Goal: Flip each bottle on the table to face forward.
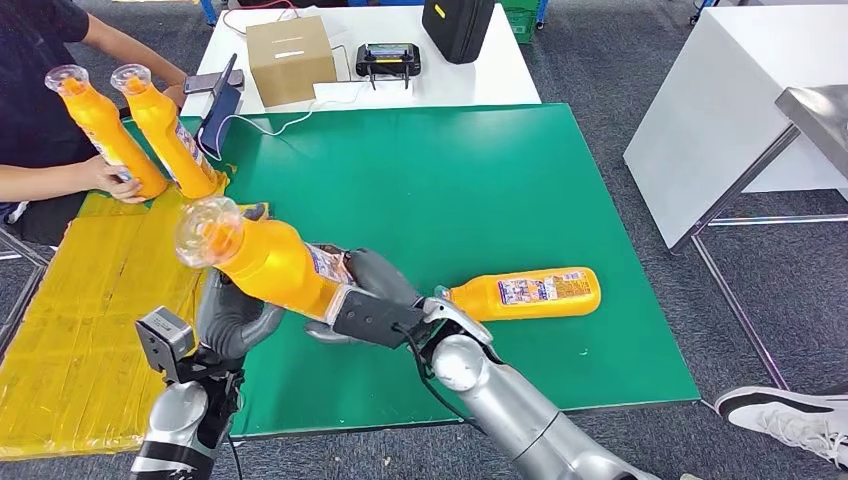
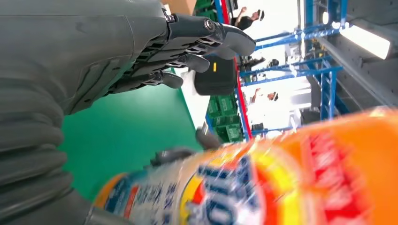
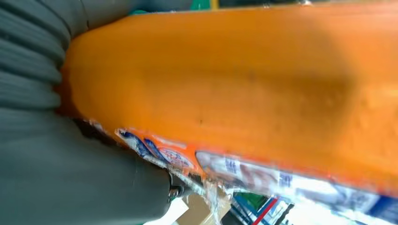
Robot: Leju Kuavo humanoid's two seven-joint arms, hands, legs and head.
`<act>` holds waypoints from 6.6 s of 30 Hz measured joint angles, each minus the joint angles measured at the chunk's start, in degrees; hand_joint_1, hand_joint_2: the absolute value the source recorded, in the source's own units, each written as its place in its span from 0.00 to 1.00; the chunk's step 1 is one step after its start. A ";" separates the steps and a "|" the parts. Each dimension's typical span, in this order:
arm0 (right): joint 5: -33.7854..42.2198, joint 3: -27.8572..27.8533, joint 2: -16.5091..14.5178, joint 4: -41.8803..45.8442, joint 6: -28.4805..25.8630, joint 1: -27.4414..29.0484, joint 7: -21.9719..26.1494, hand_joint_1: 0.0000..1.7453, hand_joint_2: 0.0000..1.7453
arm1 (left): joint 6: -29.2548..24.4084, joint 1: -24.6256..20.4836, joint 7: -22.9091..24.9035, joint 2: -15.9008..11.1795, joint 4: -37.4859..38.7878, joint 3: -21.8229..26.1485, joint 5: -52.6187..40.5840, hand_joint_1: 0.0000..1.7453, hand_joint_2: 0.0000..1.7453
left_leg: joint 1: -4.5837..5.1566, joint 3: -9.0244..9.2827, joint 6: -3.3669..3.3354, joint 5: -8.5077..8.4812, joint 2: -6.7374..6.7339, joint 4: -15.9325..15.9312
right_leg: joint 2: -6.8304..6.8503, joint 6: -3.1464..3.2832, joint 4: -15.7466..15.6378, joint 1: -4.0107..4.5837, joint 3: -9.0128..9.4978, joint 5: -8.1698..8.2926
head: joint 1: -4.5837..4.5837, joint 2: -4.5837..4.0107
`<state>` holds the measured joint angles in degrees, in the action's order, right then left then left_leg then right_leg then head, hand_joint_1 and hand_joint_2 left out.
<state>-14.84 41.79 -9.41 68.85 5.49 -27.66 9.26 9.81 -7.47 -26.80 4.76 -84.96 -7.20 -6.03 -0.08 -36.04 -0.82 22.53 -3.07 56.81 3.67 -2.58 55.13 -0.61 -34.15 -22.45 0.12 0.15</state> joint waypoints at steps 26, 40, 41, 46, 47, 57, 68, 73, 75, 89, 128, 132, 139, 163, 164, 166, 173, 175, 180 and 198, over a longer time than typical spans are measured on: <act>0.77 5.45 1.69 -7.35 0.45 -4.47 -1.26 1.00 1.00 | 0.58 1.63 -1.05 -2.36 -1.84 -4.73 -6.47 0.00 1.00 | 0.01 -0.01 0.00 0.00 0.07 0.01 | 0.07 0.00 0.00 -0.01 -0.02 0.00 | 0.01 0.00; -0.09 6.66 1.78 -8.28 0.70 -5.37 -1.78 1.00 1.00 | -0.12 1.82 -0.56 -2.58 -1.86 -4.70 -6.34 1.00 1.00 | 0.01 -0.01 0.00 0.00 0.07 0.01 | 0.07 0.00 -0.01 0.00 -0.03 0.00 | 0.00 0.00; -0.09 6.74 1.78 -8.33 0.76 -5.43 -1.83 1.00 1.00 | -0.09 1.83 -0.54 -2.58 -1.86 -4.69 -6.20 1.00 1.00 | 0.01 -0.01 0.00 0.00 0.07 0.01 | 0.07 0.00 -0.01 -0.01 -0.03 0.00 | 0.01 0.00; -0.09 7.04 1.79 -8.62 0.98 -5.56 -1.89 1.00 1.00 | 0.19 1.89 -0.49 -2.66 -1.84 -4.62 -5.32 1.00 1.00 | 0.01 -0.02 0.00 0.00 0.07 0.01 | 0.07 0.00 -0.01 0.00 -0.04 0.00 | 0.01 0.00; -0.09 7.14 1.79 -8.68 1.00 -5.60 -1.89 1.00 1.00 | 0.32 1.91 -0.49 -2.68 -1.84 -4.61 -5.03 1.00 1.00 | 0.01 -0.02 0.00 0.00 0.07 0.01 | 0.07 0.00 -0.01 0.00 -0.04 0.00 | 0.00 0.00; -1.60 7.72 1.92 -9.59 -0.19 -5.75 -2.05 0.05 1.00 | 1.15 2.10 -0.31 -2.89 -1.70 -4.44 -3.25 1.00 1.00 | 0.00 -0.01 0.00 0.00 0.06 0.01 | 0.07 0.00 -0.01 0.00 -0.06 0.00 | -0.01 0.00; -7.18 5.90 6.15 -10.31 -3.50 -4.02 -4.33 0.00 0.00 | -4.67 2.30 -0.89 -2.99 -3.70 -3.62 -9.67 1.00 1.00 | 0.03 -0.06 -0.01 0.00 0.26 0.02 | 0.29 -0.03 -0.02 -0.02 0.00 0.02 | 0.02 0.00; -8.86 3.60 9.16 -10.10 -3.91 -2.31 -4.40 0.00 0.00 | -8.43 2.63 -1.37 -3.13 -4.73 -2.48 -13.92 1.00 1.00 | 0.03 -0.07 -0.02 -0.01 0.31 0.03 | 0.36 -0.03 -0.03 -0.01 0.01 0.01 | 0.01 0.00; -9.56 2.56 10.25 -9.81 -3.96 -1.45 -4.40 0.00 0.00 | -9.79 2.86 -1.66 -3.22 -4.98 -1.80 -15.50 1.00 1.00 | 0.02 -0.07 -0.02 -0.01 0.29 0.03 | 0.36 -0.03 -0.02 -0.01 0.00 0.01 | 0.00 0.00; -11.92 -3.53 17.90 -4.71 -2.61 2.87 -3.26 0.00 0.25 | -42.27 2.12 13.74 -6.86 0.24 0.71 -70.54 1.00 1.00 | 0.03 -0.08 -0.02 -0.01 0.29 0.03 | 0.37 -0.03 -0.03 -0.02 0.00 0.01 | 0.00 0.00; -12.86 -11.63 37.10 1.18 7.33 3.23 -3.77 0.00 1.00 | -32.24 -10.83 17.38 -20.43 34.02 -3.04 -73.40 0.00 0.00 | 0.07 0.64 0.03 -0.09 0.56 -0.01 | 0.55 0.00 0.02 -0.12 0.77 -0.02 | -0.03 0.00; -16.28 -10.65 37.71 -2.98 5.50 2.26 -2.76 0.00 1.00 | -31.18 -10.00 9.85 -19.27 31.45 -1.13 -61.31 0.00 0.00 | 0.07 0.52 0.01 -0.10 0.63 0.00 | 0.61 -0.01 0.02 -0.12 0.70 -0.02 | -0.01 0.00; -23.20 -9.18 36.24 -10.72 2.03 -0.06 -2.07 0.00 1.00 | -28.26 -8.61 6.19 -17.56 27.76 0.01 -55.31 0.00 0.00 | 0.09 0.28 -0.01 -0.12 0.62 0.02 | 0.61 -0.03 0.02 -0.11 0.43 0.00 | -0.02 0.00; -30.00 0.66 28.97 -38.28 2.60 -10.31 3.66 1.00 1.00 | -20.86 -16.12 -3.96 -12.64 31.65 -0.86 -35.36 0.00 0.00 | -0.07 1.90 0.11 0.54 0.22 0.02 | 0.37 0.19 -0.07 -0.03 1.17 -0.54 | 0.01 0.00; -29.97 0.68 28.97 -38.33 2.60 -10.33 3.66 1.00 1.00 | -20.64 -16.13 -4.04 -12.61 31.65 -0.86 -35.01 0.00 0.00 | -0.07 1.92 0.12 0.54 0.22 0.02 | 0.37 0.18 -0.07 -0.03 1.19 -0.54 | 0.01 0.00; -29.96 0.68 28.97 -38.35 2.61 -10.34 3.66 1.00 1.00 | -20.59 -16.13 -4.06 -12.60 31.65 -0.86 -34.93 0.00 0.00 | -0.07 1.93 0.12 0.54 0.22 0.02 | 0.37 0.18 -0.07 -0.03 1.20 -0.54 | 0.01 0.00; -18.12 -3.06 25.83 -37.84 -3.73 -7.78 5.35 1.00 1.00 | -7.72 -13.71 -3.82 -10.93 28.33 1.53 -16.54 0.00 0.00 | -0.15 1.91 0.15 0.54 0.07 0.01 | 0.26 0.18 -0.03 0.02 1.97 -0.47 | 0.05 0.00; -10.59 -7.57 22.60 -34.87 -4.72 -5.06 6.74 1.00 1.00 | -3.17 -11.29 -2.47 -9.87 24.62 3.28 -10.51 0.00 0.00 | -0.15 1.81 0.20 0.57 -0.25 0.01 | 0.02 0.24 -0.01 0.04 1.77 -0.41 | 0.03 0.00; 0.10 -16.77 14.50 -25.01 -2.36 0.83 6.15 1.00 1.00 | -1.53 -8.51 -0.33 -6.62 17.29 4.99 -6.57 0.00 0.00 | -0.14 0.99 0.18 0.20 0.10 0.03 | 0.36 0.23 0.12 0.07 0.96 -0.39 | -0.03 0.00; 3.05 -20.93 -0.98 -15.00 -4.13 0.57 4.52 1.00 1.00 | -1.29 -4.68 1.04 -0.14 5.48 1.85 -2.32 0.00 1.00 | -0.03 0.39 0.17 0.11 0.36 0.03 | 0.61 0.20 0.15 0.02 0.45 -0.38 | 0.00 0.00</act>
<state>-11.79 20.86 -10.39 53.85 1.36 -27.09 13.78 8.52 -12.15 -25.76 4.63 -79.48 -5.35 -8.35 -0.11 -35.65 -0.64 22.64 -2.71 56.84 4.28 -2.38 55.28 -0.59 -33.70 -22.83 0.12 0.15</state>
